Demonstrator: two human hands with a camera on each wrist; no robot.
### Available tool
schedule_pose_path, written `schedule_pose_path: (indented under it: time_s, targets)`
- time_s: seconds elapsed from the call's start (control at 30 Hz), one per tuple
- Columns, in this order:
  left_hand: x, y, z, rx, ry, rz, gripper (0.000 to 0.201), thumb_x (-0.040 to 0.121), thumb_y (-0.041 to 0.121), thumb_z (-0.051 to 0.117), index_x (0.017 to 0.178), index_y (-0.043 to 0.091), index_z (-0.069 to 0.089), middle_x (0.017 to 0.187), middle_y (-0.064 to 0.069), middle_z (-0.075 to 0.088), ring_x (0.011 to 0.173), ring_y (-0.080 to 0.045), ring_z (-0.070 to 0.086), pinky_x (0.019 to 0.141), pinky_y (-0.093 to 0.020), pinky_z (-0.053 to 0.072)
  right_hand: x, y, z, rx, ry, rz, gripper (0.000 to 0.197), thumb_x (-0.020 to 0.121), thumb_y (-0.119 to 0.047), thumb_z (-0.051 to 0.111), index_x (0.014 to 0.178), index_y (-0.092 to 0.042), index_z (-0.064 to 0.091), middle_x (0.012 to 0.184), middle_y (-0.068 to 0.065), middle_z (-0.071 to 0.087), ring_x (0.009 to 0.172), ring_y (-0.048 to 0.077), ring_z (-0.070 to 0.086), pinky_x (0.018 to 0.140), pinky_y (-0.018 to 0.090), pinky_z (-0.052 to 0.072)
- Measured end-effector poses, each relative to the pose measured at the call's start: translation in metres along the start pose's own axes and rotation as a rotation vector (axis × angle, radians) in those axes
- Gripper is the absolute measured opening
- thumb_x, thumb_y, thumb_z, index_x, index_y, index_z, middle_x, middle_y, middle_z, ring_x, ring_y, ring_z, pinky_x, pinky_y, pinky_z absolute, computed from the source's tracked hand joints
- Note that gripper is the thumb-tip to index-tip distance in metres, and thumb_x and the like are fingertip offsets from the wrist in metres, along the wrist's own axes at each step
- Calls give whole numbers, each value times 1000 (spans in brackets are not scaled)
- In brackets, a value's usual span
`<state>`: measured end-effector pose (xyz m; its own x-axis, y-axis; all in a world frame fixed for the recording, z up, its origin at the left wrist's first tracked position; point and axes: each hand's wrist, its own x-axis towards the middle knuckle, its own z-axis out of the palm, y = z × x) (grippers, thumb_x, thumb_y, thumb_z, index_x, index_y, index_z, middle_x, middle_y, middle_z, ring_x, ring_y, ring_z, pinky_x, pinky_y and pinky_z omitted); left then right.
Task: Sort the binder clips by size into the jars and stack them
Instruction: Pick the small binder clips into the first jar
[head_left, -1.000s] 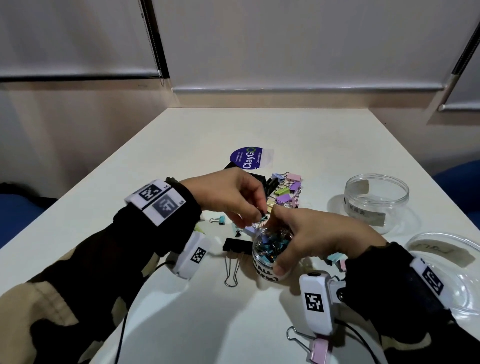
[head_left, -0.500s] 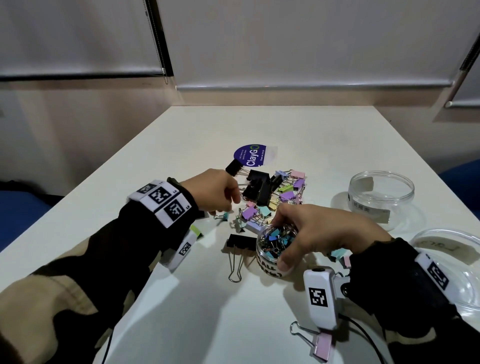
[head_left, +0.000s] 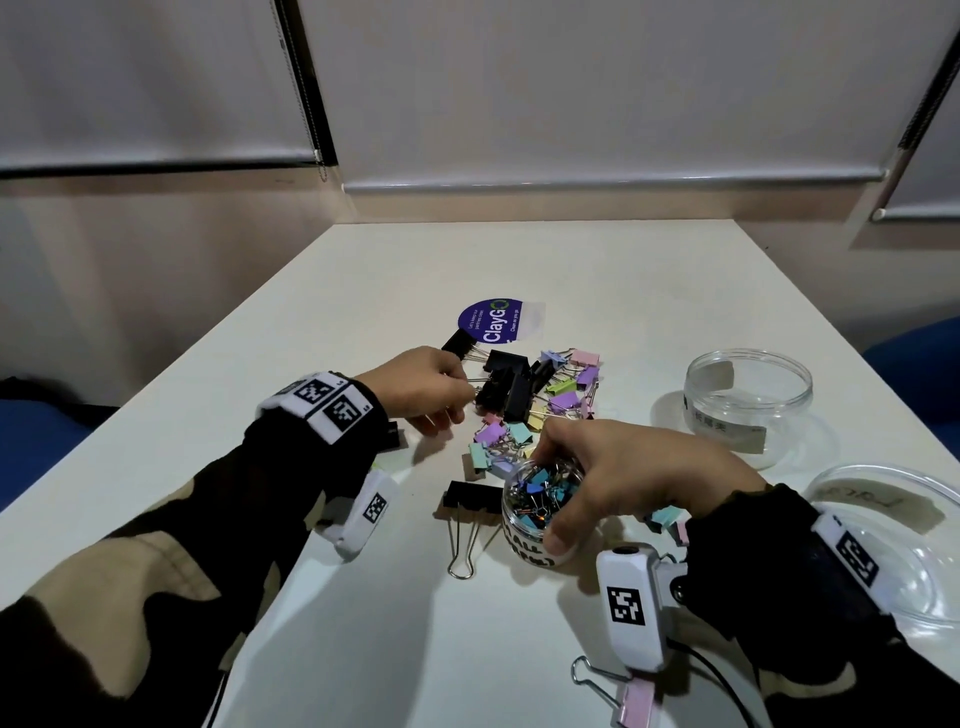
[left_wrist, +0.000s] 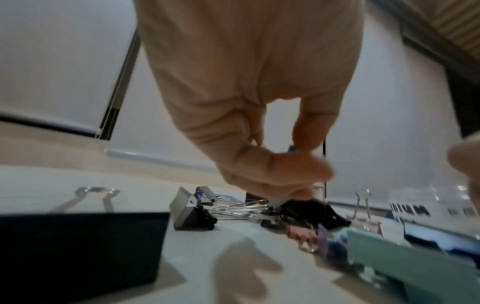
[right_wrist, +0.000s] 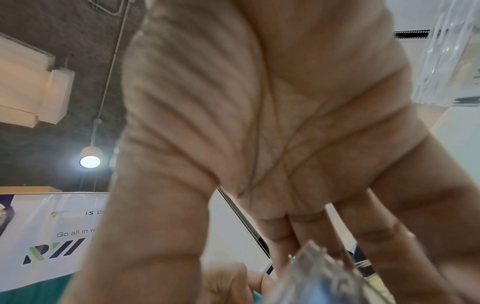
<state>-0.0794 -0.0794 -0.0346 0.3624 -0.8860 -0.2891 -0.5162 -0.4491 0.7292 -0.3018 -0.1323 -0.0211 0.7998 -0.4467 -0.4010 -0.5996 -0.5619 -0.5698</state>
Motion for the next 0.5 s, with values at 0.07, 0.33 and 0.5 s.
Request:
schedule_pose_path:
  time_s: [0.07, 0.33, 0.5]
  targets:
    - [1, 1, -1, -176, -28, -46, 15, 92, 6, 41, 91, 3, 56, 69, -12, 62, 51, -17, 52, 44, -22, 47, 0, 0, 0, 4, -4, 1, 72, 56, -33, 90, 115, -27, 50, 109, -4, 61, 97, 17, 62, 89, 41, 53]
    - [11, 4, 2, -188, -139, -170, 30, 90, 25, 38, 72, 12, 58, 59, 0, 41, 47, -12, 31, 41, -18, 25, 0, 0, 0, -9, -1, -8, 72, 56, -35, 90, 115, -27, 49, 107, -5, 61, 96, 16, 60, 87, 40, 53]
    - [26, 1, 12, 517, 76, 141, 6, 82, 25, 72, 85, 21, 75, 85, 5, 70, 81, -10, 61, 61, -21, 40, 0, -1, 0, -8, -2, -1, 71, 56, -33, 90, 114, -27, 49, 107, -4, 61, 96, 16, 61, 88, 39, 53]
